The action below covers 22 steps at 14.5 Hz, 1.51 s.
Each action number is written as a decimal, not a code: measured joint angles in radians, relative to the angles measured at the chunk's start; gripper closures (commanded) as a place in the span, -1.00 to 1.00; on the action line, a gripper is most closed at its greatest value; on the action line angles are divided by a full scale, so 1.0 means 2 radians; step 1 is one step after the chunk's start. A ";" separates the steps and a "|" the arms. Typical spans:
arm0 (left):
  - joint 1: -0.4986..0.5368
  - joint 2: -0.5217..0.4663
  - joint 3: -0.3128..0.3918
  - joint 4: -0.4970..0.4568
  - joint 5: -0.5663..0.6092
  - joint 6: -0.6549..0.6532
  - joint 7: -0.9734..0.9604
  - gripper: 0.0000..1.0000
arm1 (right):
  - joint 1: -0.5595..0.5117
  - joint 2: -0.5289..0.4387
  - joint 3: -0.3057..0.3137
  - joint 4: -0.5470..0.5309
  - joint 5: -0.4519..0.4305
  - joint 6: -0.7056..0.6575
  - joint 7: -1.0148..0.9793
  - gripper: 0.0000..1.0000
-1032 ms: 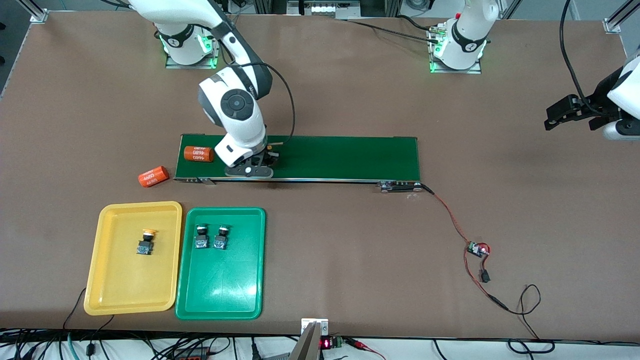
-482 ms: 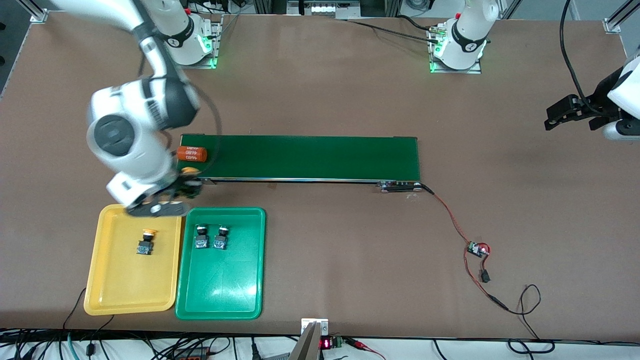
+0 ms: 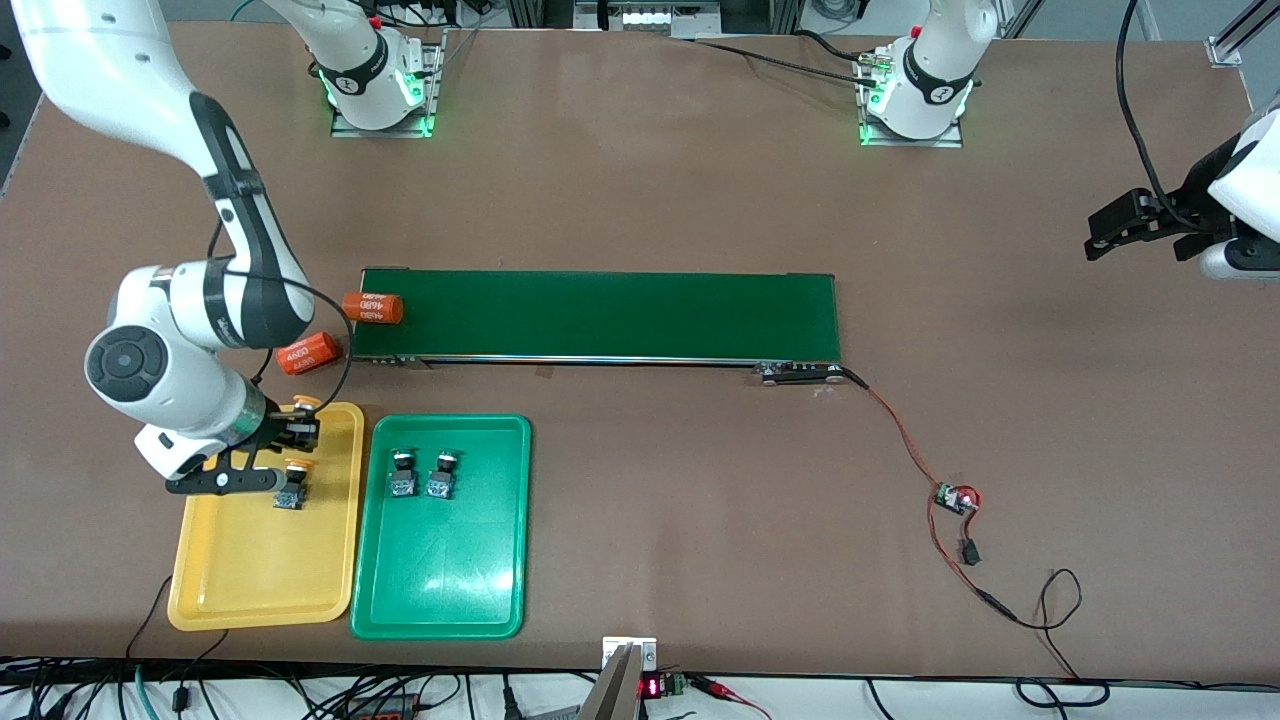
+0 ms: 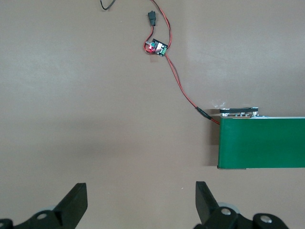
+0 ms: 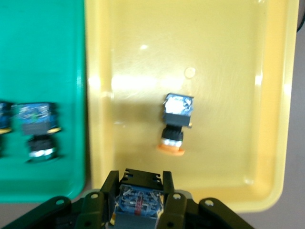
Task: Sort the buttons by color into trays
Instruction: 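Lower the orange button into the yellow tray and open the right gripper, then raise the right gripper up away from the yellow tray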
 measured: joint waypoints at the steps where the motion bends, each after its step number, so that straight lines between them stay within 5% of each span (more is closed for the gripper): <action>1: 0.000 0.000 0.000 0.000 0.000 0.000 0.000 -1.00 | -0.002 0.010 -0.002 0.000 -0.003 0.012 -0.001 0.99; 10: -0.006 0.001 -0.002 0.000 0.000 0.000 0.000 -1.00 | 0.001 0.042 -0.011 0.007 -0.007 0.063 -0.002 0.81; 15: -0.006 0.001 -0.002 0.000 0.000 0.000 0.000 -1.00 | 0.002 0.042 -0.012 0.008 -0.007 0.063 -0.002 0.04; 18: -0.006 0.001 -0.002 0.000 0.000 0.000 0.000 -1.00 | 0.002 0.042 -0.011 0.008 -0.007 0.064 -0.001 -1.00; 22: -0.005 0.001 -0.002 0.000 0.000 0.000 -0.001 -1.00 | 0.002 0.042 -0.012 0.011 -0.007 0.064 -0.001 -1.00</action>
